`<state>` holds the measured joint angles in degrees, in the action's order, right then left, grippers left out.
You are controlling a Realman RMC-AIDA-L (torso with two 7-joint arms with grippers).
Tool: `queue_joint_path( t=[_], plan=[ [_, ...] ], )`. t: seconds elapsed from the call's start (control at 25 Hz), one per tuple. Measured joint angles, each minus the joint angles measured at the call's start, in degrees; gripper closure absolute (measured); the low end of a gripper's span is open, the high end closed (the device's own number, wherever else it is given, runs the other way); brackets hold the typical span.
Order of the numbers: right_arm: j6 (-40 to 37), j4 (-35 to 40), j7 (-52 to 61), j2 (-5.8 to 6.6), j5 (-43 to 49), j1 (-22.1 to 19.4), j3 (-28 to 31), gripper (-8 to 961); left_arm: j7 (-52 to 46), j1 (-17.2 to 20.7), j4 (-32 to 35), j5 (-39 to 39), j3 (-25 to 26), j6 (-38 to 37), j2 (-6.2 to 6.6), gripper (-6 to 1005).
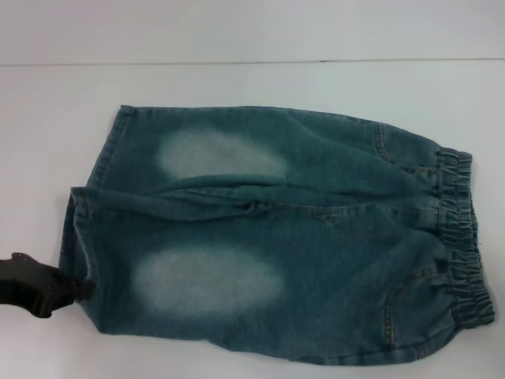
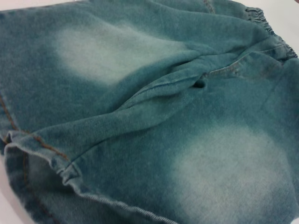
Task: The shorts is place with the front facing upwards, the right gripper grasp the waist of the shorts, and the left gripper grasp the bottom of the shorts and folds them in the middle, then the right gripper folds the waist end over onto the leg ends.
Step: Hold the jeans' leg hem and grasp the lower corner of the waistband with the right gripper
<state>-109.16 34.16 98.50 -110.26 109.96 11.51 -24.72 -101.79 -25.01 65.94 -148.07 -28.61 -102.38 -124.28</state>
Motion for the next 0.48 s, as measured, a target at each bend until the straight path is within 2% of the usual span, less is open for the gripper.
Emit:
queue_joint_path(
  t=[0.16, 0.32, 0.48],
  plan=[
    [0.55, 0.74, 5.94, 1.44, 7.00, -0.25, 2.55, 11, -0.09, -0.83, -0.03, 0.05, 0.02, -0.15, -0.10, 978],
    [3.77, 0.47, 7.93, 1.30, 13.32, 0.92, 3.80, 11, -0.59, -1.22, -0.42, 0.07, -0.76, -0.04, -0.10, 978],
    [7.72, 0.23, 9.42, 0.94, 15.51, 1.67, 3.36, 11, -1.43, -1.09, -0.55, 0.07, -2.84, 0.66, -0.09, 978]
  ],
)
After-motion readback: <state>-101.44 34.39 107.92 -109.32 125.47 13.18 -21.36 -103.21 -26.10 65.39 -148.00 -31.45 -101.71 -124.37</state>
